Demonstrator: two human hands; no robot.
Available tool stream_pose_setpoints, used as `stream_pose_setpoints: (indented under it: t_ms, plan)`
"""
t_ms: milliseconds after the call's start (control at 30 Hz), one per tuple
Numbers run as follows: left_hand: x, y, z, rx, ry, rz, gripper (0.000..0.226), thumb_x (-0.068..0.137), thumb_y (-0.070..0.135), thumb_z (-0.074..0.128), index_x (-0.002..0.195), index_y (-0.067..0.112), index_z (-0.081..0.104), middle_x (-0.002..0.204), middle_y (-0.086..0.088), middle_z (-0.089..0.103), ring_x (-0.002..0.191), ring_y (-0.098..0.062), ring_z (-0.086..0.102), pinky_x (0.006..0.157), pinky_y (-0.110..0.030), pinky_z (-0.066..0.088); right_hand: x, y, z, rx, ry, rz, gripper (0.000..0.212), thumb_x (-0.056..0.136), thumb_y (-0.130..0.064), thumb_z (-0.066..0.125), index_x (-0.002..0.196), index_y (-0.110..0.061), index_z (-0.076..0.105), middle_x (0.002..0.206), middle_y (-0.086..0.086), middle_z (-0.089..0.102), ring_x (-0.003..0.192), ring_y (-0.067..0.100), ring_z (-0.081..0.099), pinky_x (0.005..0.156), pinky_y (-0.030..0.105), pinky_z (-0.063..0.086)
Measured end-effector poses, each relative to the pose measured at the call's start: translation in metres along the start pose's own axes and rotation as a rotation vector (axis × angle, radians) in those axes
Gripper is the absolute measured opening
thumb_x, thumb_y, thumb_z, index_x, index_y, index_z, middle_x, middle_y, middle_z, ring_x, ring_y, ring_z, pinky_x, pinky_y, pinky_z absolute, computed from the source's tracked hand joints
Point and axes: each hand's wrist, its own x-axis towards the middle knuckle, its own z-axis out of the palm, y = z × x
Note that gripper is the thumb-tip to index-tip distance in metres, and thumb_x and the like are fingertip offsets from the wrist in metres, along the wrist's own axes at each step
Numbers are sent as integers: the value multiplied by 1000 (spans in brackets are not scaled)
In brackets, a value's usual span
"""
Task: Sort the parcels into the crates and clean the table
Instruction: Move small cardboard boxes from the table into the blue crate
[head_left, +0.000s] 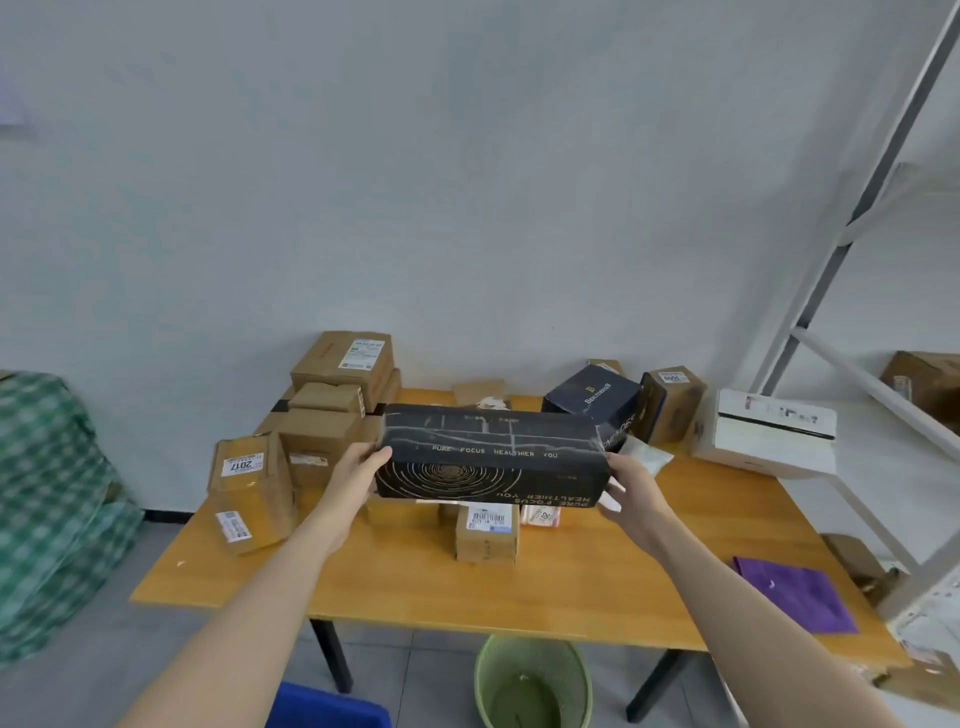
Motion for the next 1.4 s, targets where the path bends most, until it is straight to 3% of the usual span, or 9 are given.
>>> stream_pose_setpoints:
  t_ms: [233,367,500,600,767,1033,1233,1333,1400]
  plan:
    - [-17,19,-19,-34,46,92,33,98,26,47,127,12,45,121,-3,52,113,-17,46,93,-32,34,-41,0,17,59,59,-93,20,96,-19,55,111,-6,50,120,15,51,116,27,50,90,44,51]
    - [-41,-3,-49,-111,6,-9,29,98,22,48,124,11,46,121,-2,50,116,-17,44,102,-40,34,-80,22,29,69,145,-77,28,95,-24,56,118,-8,52,125,12,50,116,29,49,87,51,52]
    - [-65,-33,-83,-180,6,-118,21,97,22,50,115,13,48,118,-10,55,114,-25,52,88,-40,46,-123,56,48,94,186,-33,32,97,-34,51,120,-13,58,114,9,60,106,25,55,78,45,51]
    - [-86,-47,-101,-180,-43,-164,20,98,28,47,116,18,48,112,-6,56,113,-23,50,99,-44,42,-158,85,58,126,221,19,32,95,-39,52,114,-13,59,103,5,60,100,23,55,72,41,50]
    - [-116,-54,-114,-105,-95,-133,23,99,31,43,117,18,48,111,-5,57,108,-20,51,99,-37,40,-204,105,61,156,260,4,20,93,-36,56,94,-16,60,98,7,61,97,26,57,82,46,49]
    - [-161,-57,-119,-77,-114,-81,21,99,35,44,113,19,46,113,-1,53,111,-18,46,104,-39,34,-255,104,44,101,286,-136,18,93,-17,58,109,-13,60,99,7,62,86,15,58,67,30,46]
    - [-209,-67,-126,-45,-117,-66,25,97,37,45,112,17,49,117,-3,57,114,-19,49,104,-38,35,-298,127,27,83,260,-120,32,93,-7,53,124,-17,56,111,7,61,89,16,58,77,35,49]
    - [-252,-84,-128,-16,-98,-83,21,96,32,50,105,14,52,111,-7,60,105,-21,54,92,-36,40,-331,148,9,40,229,-77,37,95,-9,52,130,-21,53,123,4,58,109,22,55,95,49,44]
    - [-278,-96,-131,-18,-74,-89,24,95,27,53,112,10,53,110,-7,61,100,-22,54,88,-35,40,-347,159,3,36,202,-59,35,95,-8,51,128,-22,52,127,3,57,117,23,51,97,52,42]
